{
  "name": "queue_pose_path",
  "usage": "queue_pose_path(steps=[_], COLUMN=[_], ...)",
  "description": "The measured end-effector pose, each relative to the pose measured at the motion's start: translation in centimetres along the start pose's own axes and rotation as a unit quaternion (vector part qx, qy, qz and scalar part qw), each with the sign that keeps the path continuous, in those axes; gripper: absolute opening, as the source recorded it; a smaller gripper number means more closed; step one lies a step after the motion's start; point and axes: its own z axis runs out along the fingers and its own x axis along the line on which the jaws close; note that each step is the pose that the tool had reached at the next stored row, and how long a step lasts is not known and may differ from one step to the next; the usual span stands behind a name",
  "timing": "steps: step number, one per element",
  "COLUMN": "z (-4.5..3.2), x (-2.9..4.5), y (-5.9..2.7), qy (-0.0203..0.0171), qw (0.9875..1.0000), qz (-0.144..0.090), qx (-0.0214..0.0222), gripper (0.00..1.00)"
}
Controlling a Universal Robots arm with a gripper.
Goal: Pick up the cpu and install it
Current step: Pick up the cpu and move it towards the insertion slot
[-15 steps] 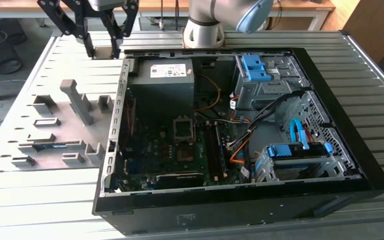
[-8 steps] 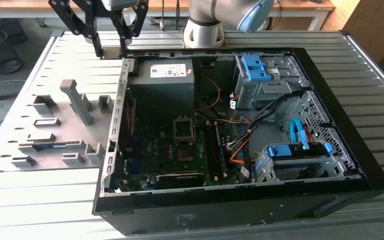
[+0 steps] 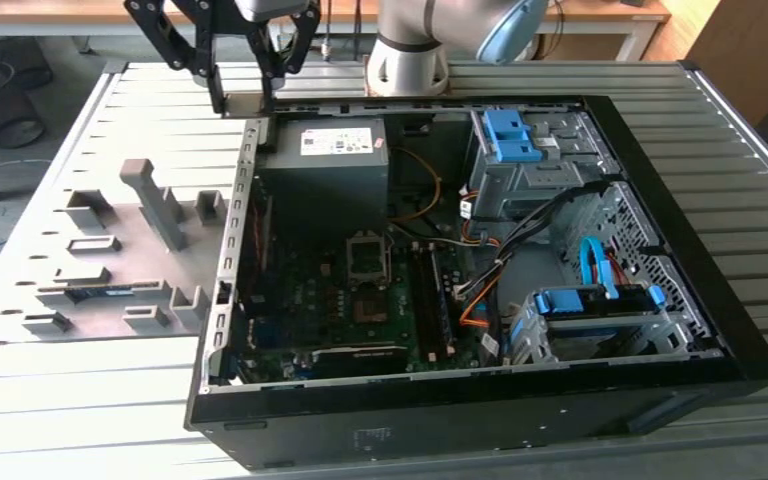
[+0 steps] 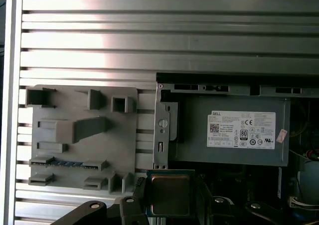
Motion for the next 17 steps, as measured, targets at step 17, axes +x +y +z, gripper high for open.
queue_pose_path(steps=[17], z=[-0.28], x=[-3.98], y=[-0.09], qy=[0.0028], qw=[1.0], qz=[0.0], qx=[-0.0001], gripper=[0.47])
